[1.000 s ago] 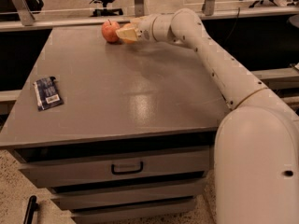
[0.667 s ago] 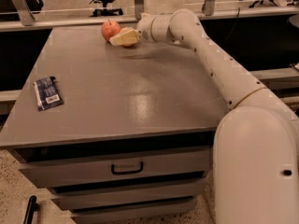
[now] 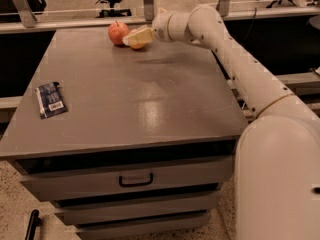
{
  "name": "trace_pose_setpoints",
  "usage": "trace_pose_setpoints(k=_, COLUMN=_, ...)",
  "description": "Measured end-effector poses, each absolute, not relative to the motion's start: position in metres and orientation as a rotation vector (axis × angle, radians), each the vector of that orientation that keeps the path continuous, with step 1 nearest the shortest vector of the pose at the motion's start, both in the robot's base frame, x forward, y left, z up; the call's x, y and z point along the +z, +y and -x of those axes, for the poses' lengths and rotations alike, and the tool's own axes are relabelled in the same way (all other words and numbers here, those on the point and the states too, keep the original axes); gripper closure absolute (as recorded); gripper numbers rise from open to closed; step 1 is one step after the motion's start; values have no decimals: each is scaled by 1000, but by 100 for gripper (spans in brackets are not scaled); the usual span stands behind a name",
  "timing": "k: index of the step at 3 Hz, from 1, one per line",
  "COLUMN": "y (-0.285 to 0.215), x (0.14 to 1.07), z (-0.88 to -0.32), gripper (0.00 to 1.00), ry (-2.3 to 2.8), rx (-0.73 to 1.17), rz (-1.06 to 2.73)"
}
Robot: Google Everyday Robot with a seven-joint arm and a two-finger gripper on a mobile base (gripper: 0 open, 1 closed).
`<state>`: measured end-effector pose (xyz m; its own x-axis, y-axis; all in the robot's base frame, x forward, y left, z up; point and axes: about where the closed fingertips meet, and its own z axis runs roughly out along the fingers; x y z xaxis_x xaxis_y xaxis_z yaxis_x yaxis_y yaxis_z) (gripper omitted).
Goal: Move orange near apple
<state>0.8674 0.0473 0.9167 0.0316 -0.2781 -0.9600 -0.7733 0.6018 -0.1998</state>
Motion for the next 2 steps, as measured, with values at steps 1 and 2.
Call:
trace_pose_setpoints(k=1, y=-1, x=950, z=-853, gripper=0, ry=1502, rx=435, rz=925)
trace_pose_setpoints(k=2, y=-1, x=950, z=-853, gripper=0, ry=1502, rx=435, rz=925)
